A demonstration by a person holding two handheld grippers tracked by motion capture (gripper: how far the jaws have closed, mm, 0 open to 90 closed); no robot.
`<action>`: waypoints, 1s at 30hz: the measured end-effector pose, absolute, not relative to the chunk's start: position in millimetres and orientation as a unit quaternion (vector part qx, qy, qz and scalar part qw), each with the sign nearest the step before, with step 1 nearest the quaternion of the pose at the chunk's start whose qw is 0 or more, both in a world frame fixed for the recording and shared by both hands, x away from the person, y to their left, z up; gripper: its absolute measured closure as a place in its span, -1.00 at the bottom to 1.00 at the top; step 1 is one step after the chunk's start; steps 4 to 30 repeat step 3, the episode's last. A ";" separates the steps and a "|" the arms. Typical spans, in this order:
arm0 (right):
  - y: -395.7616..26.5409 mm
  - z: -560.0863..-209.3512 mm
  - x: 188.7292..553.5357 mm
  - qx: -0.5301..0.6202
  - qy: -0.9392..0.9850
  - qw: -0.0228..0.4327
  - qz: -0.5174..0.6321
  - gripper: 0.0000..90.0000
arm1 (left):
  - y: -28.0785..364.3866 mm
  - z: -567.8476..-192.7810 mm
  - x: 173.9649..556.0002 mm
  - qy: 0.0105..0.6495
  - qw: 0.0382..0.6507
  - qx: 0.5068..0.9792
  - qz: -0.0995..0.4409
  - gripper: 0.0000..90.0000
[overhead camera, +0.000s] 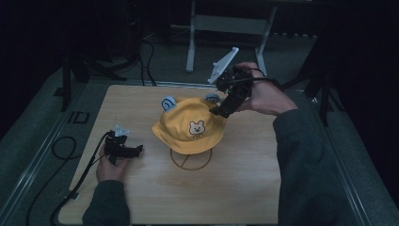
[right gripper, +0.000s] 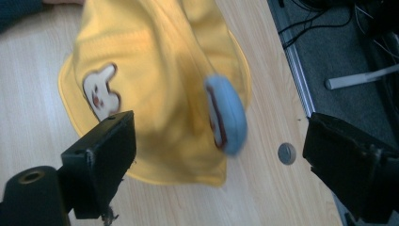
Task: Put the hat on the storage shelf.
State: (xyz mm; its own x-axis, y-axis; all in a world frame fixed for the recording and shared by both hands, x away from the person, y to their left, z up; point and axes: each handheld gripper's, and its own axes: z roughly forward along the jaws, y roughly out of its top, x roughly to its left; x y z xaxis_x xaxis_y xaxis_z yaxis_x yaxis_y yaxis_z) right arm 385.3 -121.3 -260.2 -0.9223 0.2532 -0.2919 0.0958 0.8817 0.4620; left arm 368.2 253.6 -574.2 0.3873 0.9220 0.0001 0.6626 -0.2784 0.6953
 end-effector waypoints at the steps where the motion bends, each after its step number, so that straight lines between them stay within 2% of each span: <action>1: -125.3 -261.0 386.0 0.092 0.954 0.174 0.225 -0.77 | 253.6 -574.2 368.3 0.513 0.312 0.772 0.208 -0.86; 30: -133.8 -263.2 386.7 0.096 0.955 0.170 0.224 -0.77 | 253.5 -574.2 368.4 0.514 0.313 0.772 0.208 -0.86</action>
